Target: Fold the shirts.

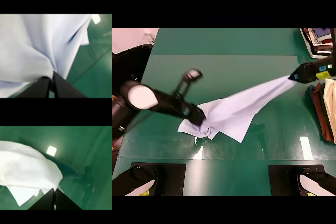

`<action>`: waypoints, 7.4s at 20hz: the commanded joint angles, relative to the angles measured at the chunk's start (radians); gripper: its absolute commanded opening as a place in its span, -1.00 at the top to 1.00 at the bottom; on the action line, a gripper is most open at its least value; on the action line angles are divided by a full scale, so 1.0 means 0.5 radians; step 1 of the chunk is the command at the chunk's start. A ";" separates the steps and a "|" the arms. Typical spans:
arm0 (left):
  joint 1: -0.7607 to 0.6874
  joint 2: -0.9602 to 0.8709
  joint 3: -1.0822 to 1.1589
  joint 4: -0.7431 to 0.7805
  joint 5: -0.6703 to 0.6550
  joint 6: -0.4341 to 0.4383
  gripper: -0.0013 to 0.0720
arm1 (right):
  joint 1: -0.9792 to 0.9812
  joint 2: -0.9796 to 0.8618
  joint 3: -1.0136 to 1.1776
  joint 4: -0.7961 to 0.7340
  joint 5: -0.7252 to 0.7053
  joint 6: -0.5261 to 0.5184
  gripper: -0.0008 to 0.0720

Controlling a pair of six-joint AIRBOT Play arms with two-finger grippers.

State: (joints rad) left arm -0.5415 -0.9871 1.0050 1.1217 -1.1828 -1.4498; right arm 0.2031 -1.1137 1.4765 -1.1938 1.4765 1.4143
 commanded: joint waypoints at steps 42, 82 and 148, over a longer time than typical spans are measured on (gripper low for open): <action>0.996 -0.455 0.402 -0.341 0.132 0.436 0.90 | -0.135 0.075 -0.011 0.131 -0.273 -0.002 0.95; 1.082 -0.934 0.957 0.056 0.457 0.170 -0.53 | -0.247 -1.102 0.958 0.089 -0.031 0.065 -0.08; 0.822 -0.251 0.216 0.004 -0.114 0.159 0.89 | -0.259 0.285 -1.893 0.414 -0.552 0.005 0.94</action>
State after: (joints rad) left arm -0.1303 -1.1160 1.0454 1.1240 -1.1236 -1.4090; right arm 0.0708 -1.0512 0.4816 -0.9970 1.1858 1.4143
